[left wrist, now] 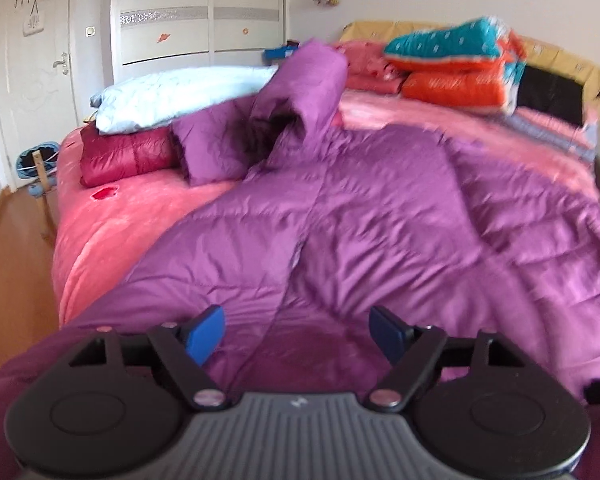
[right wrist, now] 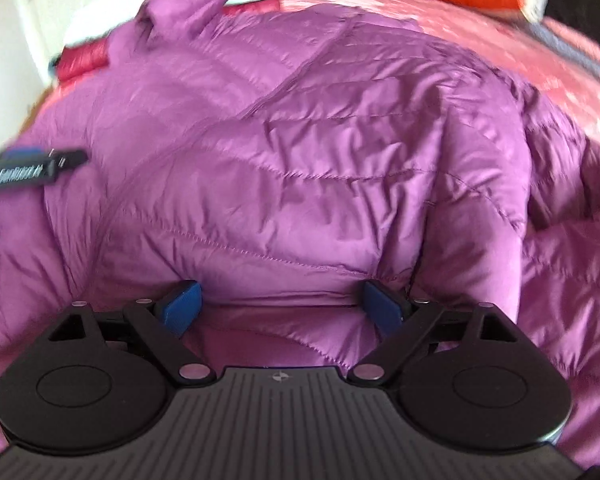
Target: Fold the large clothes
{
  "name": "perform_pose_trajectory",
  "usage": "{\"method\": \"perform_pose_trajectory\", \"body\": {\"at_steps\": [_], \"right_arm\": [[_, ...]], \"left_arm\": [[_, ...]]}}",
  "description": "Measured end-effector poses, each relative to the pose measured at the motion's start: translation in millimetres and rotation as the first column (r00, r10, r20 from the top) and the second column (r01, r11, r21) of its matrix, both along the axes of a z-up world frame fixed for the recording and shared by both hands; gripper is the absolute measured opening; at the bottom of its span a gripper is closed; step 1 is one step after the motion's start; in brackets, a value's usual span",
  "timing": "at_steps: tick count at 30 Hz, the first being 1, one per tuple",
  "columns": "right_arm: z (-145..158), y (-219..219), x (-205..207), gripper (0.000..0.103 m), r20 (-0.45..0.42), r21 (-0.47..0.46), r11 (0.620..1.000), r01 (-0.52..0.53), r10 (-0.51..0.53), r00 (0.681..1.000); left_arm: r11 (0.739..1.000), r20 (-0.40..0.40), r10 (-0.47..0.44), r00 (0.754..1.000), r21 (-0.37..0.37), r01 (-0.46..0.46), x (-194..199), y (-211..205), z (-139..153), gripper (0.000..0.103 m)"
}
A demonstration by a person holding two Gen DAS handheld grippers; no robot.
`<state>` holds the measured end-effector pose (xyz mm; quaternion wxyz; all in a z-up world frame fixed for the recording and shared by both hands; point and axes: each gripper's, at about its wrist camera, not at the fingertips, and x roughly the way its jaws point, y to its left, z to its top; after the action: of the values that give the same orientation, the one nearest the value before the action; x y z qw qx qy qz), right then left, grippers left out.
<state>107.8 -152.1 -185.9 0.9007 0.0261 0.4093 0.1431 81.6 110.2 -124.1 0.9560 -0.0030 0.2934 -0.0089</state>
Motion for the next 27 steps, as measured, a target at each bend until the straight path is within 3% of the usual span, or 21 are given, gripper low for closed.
{"method": "perform_pose_trajectory", "body": {"at_steps": [4, 7, 11, 14, 17, 20, 22, 25, 27], "right_arm": [[20.7, -34.6, -9.6, 0.103, 0.004, 0.171, 0.977, 0.126, -0.129, 0.992], [38.9, -68.5, -24.4, 0.103, 0.058, 0.281, 0.934, 0.22, -0.245, 0.968], [57.2, -122.2, -44.4, 0.103, 0.108, 0.417, 0.841, 0.345, -0.422, 0.9], [63.3, -161.1, -60.7, 0.103, 0.109, 0.441, 0.777, 0.45, -0.544, 0.832], [64.7, -193.0, -80.9, 0.103, 0.089, 0.468, 0.722, 0.51, -0.612, 0.785], [55.7, -213.6, -95.2, 0.103, 0.044, 0.466, 0.686, 0.56, -0.65, 0.759], [45.2, -227.8, -96.1, 0.103, -0.018, 0.469, 0.676, 0.568, -0.636, 0.771], [33.3, -230.0, -87.5, 0.103, -0.106, 0.498, 0.686, 0.53, -0.559, 0.823], [31.7, -228.1, -81.5, 0.103, -0.119, 0.481, 0.7, 0.527, -0.544, 0.831]], "left_arm": [[0.996, 0.029, -0.039, 0.999, -0.074, 0.041, -16.0, -7.5, 24.7, 0.08], [0.989, 0.046, -0.094, 0.995, -0.114, 0.099, -25.4, -17.8, 42.4, 0.081], [0.967, 0.068, -0.212, 0.975, -0.13, 0.22, -40.3, -45.8, 63.0, 0.085], [0.933, 0.079, -0.321, 0.944, -0.142, 0.33, -50.5, -73.4, 75.6, 0.085], [0.878, 0.099, -0.442, 0.891, -0.156, 0.453, -59.9, -103.8, 86.8, 0.086], [0.8, 0.102, -0.565, 0.819, -0.173, 0.574, -64.8, -137.6, 91.6, 0.088], [0.752, 0.098, -0.632, 0.769, -0.163, 0.639, -69.6, -159.1, 89.7, 0.088], [0.661, 0.07, -0.738, 0.672, -0.129, 0.739, -74.9, -192.5, 81.2, 0.088], [0.598, 0.024, -0.797, 0.603, -0.107, 0.794, -77.5, -212.5, 70.9, 0.088]]}}
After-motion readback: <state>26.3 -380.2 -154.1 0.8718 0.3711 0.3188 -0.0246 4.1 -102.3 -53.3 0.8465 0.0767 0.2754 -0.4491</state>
